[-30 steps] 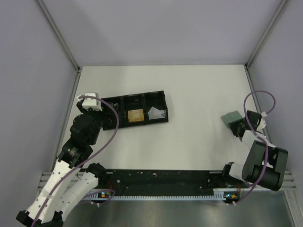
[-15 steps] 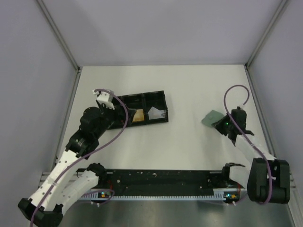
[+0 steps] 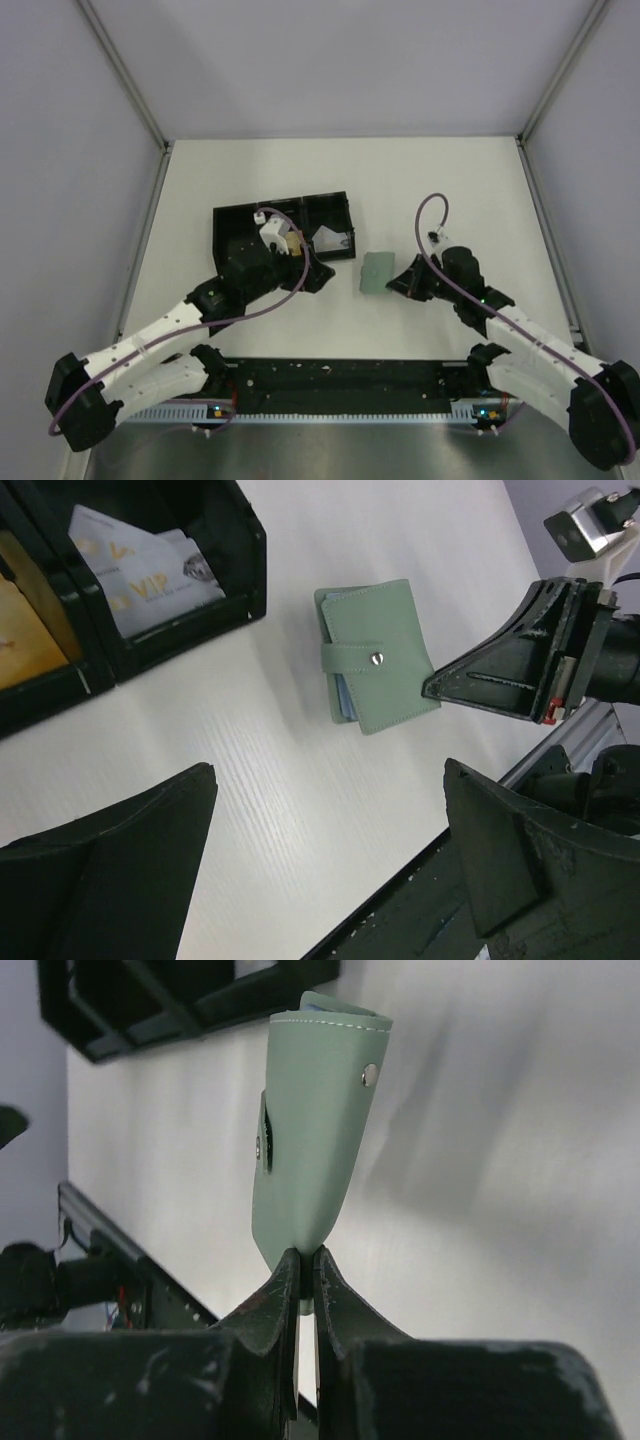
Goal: Take the credit cards out of the card holder
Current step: Open the card holder at the center of the board.
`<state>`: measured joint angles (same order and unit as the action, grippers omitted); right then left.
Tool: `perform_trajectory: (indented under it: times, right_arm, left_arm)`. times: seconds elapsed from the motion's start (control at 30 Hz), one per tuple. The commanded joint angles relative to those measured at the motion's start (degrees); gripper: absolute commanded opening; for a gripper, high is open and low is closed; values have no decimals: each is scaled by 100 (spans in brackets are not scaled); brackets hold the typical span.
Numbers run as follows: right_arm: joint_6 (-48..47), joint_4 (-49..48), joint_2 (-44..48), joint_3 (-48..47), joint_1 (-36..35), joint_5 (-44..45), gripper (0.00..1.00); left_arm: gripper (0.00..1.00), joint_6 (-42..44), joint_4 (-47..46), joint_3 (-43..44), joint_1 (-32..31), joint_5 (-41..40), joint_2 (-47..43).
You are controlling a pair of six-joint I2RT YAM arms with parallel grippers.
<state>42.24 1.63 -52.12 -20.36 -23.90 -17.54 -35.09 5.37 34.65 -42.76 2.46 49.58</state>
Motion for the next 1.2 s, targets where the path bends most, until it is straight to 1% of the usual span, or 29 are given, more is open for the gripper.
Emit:
perform_trajectory:
  times: [0.0,0.07,0.13,0.27,0.37,0.53,0.87,0.93,1.07,1.1,1.17]
  right_arm:
    - [197,-935,456,198,-746,-293,0]
    - [258,-1199,571,269,-931,-407,0]
    - [311,-1480,676,331,-1090,-522,0]
    - [434,-1911,800,454,-1248,-715,0]
    - [557,-2288,817,594,-1292,-917,0]
    - [610,-2509,800,674,-1345,-997,0]
    - [733,-2878,817,770,-1354,-1164,0]
    - [751,-2922,808,805,-1354,-1155,0]
    - [768,-3001,791,858,-1354,-1155,0]
    - [786,-3019,791,867,-1354,-1138,0]
    - [795,-2984,782,867,-1354,-1085,0]
  left_arm:
    - [98,-752,-844,-134,-469,-562,402]
    - [98,-972,-1089,-248,-575,-545,622]
    - [98,-1236,-1527,-450,-680,-518,815]
    - [98,-1693,-2223,-793,-795,-746,913]
    - [98,-1703,-2627,-899,-813,-773,922]
    - [97,-1703,-3383,-969,-865,-440,1132]
    - [93,-1905,-3217,-978,-892,-633,1458]
    - [88,-1914,-3374,-1031,-900,-545,1431]
    - [68,-1905,-3928,-1145,-927,-272,1423]
    - [64,-1896,-4025,-1163,-936,-90,1423]
    - [49,-1896,-4218,-1215,-944,0,1405]
